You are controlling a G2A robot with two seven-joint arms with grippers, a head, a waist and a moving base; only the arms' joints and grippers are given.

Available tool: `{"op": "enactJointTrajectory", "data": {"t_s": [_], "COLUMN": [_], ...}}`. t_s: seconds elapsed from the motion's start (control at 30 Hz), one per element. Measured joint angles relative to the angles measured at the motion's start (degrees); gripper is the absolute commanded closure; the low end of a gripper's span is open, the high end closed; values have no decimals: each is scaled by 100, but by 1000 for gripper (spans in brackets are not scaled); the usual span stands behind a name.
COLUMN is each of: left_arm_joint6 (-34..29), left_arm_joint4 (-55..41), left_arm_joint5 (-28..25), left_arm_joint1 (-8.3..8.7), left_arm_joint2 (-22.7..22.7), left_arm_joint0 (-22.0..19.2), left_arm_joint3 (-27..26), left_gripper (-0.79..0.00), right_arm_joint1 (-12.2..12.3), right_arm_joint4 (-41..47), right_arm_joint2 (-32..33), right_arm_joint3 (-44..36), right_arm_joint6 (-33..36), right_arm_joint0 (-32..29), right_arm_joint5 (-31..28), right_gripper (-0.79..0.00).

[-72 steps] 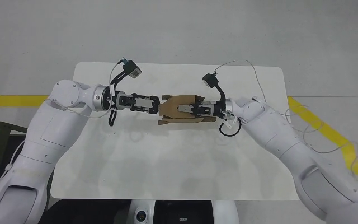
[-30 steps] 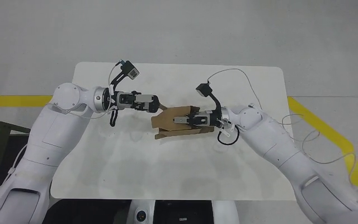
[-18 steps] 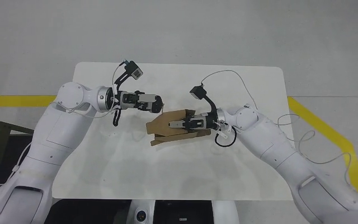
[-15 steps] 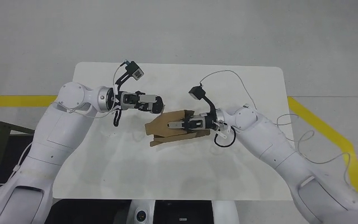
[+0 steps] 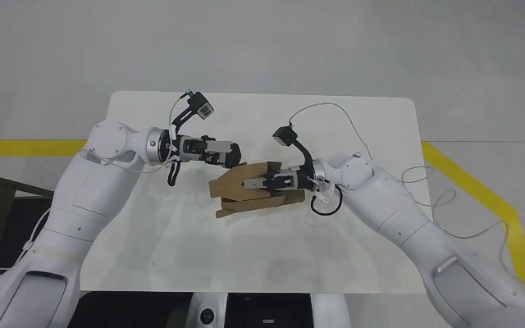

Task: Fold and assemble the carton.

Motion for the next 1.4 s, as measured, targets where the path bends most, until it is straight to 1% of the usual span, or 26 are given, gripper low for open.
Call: {"op": "enactJointTrajectory", "data": {"t_s": [0.2, 0.53, 0.77, 1.1, 1.4], "left_arm_joint6": [7, 3, -52, -124, -139], "left_arm_joint4": [91, 197, 250, 234, 232], "left_arm_joint5": [-10, 15, 72, 170, 232], "left_arm_joint1": [-8, -35, -40, -62, -99], "left_arm_joint2": [-72, -81, -115, -99, -79], "left_arm_joint0": [-11, 87, 168, 349, 369], "left_arm_joint3": [69, -14, -51, -197, -271], "left_gripper": [-785, -785, -785, -785, -785], "right_arm_joint1": [54, 126, 125, 118, 103], "right_arm_joint4": [-71, -205, -375, -787, -1035], "right_arm_joint2": [165, 472, 686, 965, 1142], "right_arm_joint3": [100, 122, 153, 59, -107], "right_arm_joint6": [-93, -250, -424, -851, -1069], "right_arm_joint0": [-26, -121, -167, -279, -360], "right_arm_joint5": [-93, -249, -320, -344, -268], "right_gripper": [0, 0, 0, 0, 0]}}
